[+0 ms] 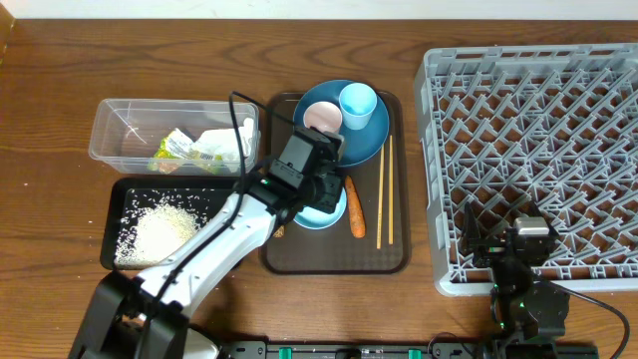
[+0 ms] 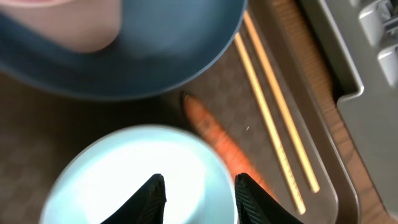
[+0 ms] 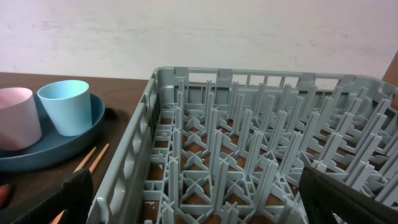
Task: Sort waste into correct bins and load items into the dishwasher rack
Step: 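Carry the empty bowl right and set it on the brown tray, then lower the left gripper and grasp the round brown sponge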
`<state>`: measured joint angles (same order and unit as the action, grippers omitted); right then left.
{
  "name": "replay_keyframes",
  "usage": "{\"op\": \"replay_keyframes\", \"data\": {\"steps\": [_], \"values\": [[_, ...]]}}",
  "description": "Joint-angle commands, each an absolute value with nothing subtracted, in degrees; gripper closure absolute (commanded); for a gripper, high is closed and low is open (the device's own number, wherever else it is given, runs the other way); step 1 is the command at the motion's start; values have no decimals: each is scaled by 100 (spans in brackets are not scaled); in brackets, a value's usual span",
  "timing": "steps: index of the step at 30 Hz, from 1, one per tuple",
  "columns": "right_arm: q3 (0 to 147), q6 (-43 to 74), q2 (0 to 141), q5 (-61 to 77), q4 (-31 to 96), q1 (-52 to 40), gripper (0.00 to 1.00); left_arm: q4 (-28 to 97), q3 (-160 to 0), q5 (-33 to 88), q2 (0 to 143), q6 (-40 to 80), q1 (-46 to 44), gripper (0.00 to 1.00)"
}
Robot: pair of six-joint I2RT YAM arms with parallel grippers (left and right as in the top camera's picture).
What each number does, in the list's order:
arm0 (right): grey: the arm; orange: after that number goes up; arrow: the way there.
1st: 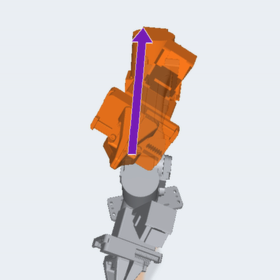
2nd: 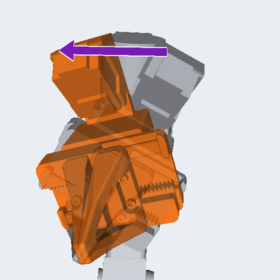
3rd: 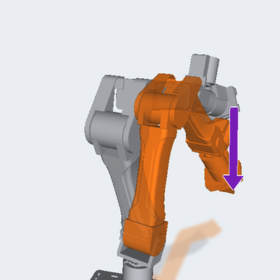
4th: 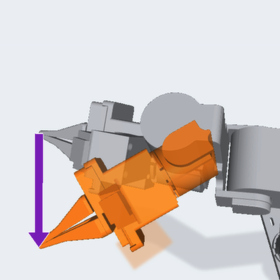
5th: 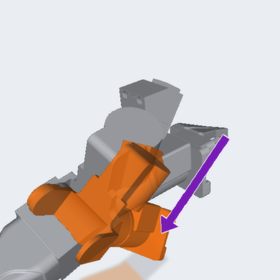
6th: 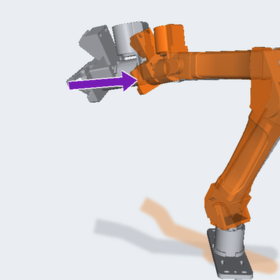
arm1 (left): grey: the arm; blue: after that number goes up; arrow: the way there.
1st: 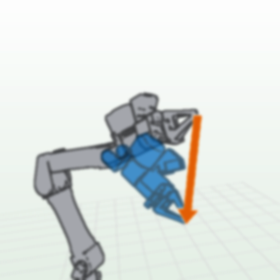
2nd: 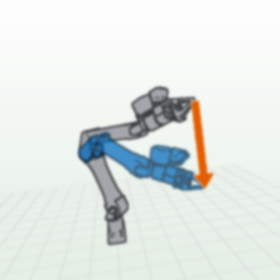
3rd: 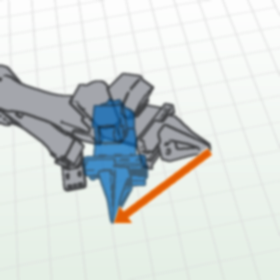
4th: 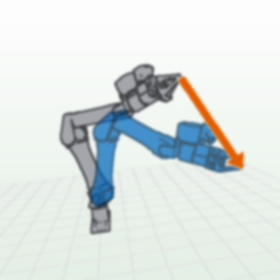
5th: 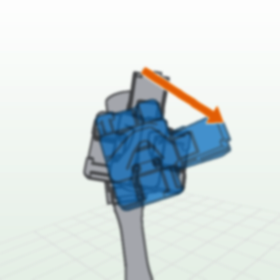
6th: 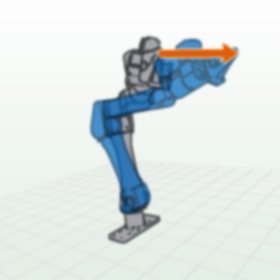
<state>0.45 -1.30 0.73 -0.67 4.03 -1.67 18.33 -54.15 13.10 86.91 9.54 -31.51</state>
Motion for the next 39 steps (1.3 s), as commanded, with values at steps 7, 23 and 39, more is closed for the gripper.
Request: {"op": "replay_keyframes", "data": {"steps": [7,23,39], "values": [[32,-178,54,-40,423,-126,1,3487,-5815,451,7489,827,-2475,62],[32,-178,54,-40,423,-126,1,4466,-5498,379,8547,1236,-2001,63],[32,-178,54,-40,423,-126,1,4397,-5496,694,9164,1238,-2023,44]]}}
